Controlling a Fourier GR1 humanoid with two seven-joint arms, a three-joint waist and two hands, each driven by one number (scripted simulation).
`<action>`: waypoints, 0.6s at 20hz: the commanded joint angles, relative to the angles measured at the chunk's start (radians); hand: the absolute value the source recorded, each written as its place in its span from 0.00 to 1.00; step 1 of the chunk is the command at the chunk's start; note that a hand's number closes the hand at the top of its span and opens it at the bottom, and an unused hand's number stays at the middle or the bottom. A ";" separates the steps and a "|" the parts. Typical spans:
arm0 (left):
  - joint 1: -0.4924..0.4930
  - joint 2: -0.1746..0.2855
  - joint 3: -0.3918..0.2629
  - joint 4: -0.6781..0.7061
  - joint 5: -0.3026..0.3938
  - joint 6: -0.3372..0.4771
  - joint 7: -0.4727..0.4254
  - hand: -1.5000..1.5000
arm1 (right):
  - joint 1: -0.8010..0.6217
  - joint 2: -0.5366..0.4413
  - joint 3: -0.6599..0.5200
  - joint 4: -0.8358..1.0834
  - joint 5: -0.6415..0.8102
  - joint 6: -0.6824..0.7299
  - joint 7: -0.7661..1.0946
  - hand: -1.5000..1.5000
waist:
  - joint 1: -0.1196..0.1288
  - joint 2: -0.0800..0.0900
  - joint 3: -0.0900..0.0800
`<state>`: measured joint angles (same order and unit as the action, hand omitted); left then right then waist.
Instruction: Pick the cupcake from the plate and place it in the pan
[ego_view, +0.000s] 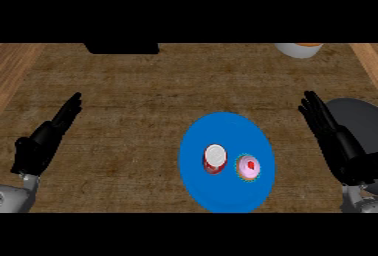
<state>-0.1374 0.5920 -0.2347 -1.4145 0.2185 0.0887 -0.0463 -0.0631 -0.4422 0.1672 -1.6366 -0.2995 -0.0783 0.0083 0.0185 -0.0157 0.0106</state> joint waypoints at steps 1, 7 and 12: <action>0.024 -0.041 0.025 -0.075 -0.003 0.025 0.010 0.50 | -0.015 0.003 -0.037 -0.071 -0.040 0.055 -0.011 1.00 | -0.016 0.013 -0.010; 0.040 -0.245 -0.034 -0.113 0.066 0.090 -0.065 0.50 | -0.061 -0.172 -0.079 -0.037 0.176 0.013 -0.045 1.00 | -0.051 0.007 -0.021; 0.062 -0.334 -0.056 -0.086 0.013 0.119 -0.131 0.50 | 0.250 -0.040 -0.149 -0.171 -0.013 0.131 -0.258 0.00 | -0.034 0.014 -0.010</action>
<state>-0.0865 0.3171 -0.2840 -1.5337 0.2464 0.2028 -0.1322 0.0405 -0.4656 0.0605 -1.7553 -0.3090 -0.0172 -0.1409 -0.0148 -0.0050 -0.0002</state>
